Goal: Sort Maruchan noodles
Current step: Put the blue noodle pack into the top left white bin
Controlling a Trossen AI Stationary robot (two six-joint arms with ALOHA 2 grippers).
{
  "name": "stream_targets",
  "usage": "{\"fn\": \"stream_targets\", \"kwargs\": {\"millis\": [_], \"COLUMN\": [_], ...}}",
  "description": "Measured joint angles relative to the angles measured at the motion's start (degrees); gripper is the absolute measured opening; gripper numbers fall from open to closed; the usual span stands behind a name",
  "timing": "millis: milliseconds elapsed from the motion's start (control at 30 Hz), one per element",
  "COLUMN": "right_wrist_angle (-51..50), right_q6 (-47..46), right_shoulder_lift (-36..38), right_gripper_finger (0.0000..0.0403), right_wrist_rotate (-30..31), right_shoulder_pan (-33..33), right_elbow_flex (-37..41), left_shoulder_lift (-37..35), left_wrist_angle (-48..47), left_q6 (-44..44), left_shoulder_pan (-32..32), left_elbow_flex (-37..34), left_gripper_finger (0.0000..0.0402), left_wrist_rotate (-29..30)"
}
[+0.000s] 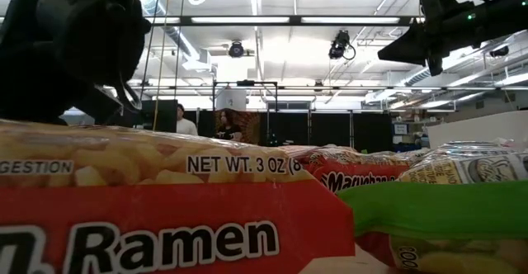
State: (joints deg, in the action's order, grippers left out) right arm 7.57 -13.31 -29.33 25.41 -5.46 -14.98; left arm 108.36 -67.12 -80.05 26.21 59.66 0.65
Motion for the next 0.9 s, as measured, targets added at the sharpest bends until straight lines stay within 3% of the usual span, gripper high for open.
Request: {"fn": "stream_targets", "kwargs": {"millis": [133,333,567,667,800,900], "right_wrist_angle": [0.0,0.0,0.2,0.2,0.3,0.3], "right_q6": [0.0,0.0,0.4,0.4,-0.1,-0.2], "right_shoulder_lift": [0.0,0.1,0.1,0.1,0.1,0.1], "right_gripper_finger": [0.0032,0.0032,0.0032,0.0032,0.0032,0.0032], "right_wrist_rotate": [0.0,-0.6,-2.8,-3.8,-5.3,-6.7], "right_shoulder_pan": [0.0,0.0,0.1,0.0,0.1,0.1], "right_elbow_flex": [0.0,0.0,0.0,0.0,0.0,0.0], "left_shoulder_lift": [0.5,-2.3,-14.0,-21.5,-31.9,-40.0], "left_wrist_angle": [0.0,0.0,-0.5,-0.3,1.4,5.7], "left_q6": [2.0,4.3,0.9,-2.5,-5.8,-3.4], "left_shoulder_pan": [-1.8,-6.1,-13.7,-17.1,-20.3,-21.8], "left_elbow_flex": [0.1,0.0,0.8,3.4,6.8,7.1], "left_gripper_finger": [0.0129,0.002,0.0015,0.0014,0.0014,0.0014], "left_wrist_rotate": [-0.7,0.7,3.0,7.8,19.0,24.8]}}
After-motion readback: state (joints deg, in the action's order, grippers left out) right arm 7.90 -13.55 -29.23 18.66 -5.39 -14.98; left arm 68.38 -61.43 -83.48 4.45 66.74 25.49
